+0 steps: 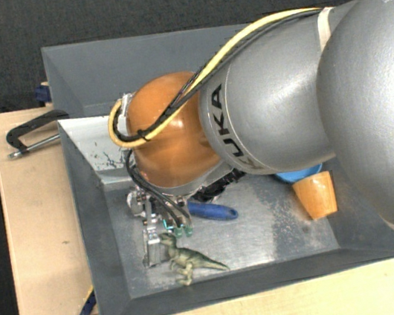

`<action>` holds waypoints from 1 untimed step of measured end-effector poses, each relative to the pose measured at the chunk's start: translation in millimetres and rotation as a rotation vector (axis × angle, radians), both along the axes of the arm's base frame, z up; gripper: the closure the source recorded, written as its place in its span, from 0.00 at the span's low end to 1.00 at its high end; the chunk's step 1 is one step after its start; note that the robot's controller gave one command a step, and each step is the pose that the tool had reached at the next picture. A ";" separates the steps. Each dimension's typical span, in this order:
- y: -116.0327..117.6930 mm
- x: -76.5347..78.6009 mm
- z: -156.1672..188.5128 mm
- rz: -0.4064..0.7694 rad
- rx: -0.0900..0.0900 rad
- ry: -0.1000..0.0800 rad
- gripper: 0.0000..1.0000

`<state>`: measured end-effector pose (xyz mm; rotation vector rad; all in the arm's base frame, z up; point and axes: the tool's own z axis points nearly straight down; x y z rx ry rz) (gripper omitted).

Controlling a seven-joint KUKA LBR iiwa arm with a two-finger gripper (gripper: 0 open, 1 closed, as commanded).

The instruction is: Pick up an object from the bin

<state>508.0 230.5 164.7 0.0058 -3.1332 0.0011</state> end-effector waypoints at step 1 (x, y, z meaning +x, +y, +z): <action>-110.7 85.9 -93.9 0.119 0.003 -0.019 0.00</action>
Offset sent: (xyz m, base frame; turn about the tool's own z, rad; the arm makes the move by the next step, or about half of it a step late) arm 0.0817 -0.1080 -0.0947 -0.1235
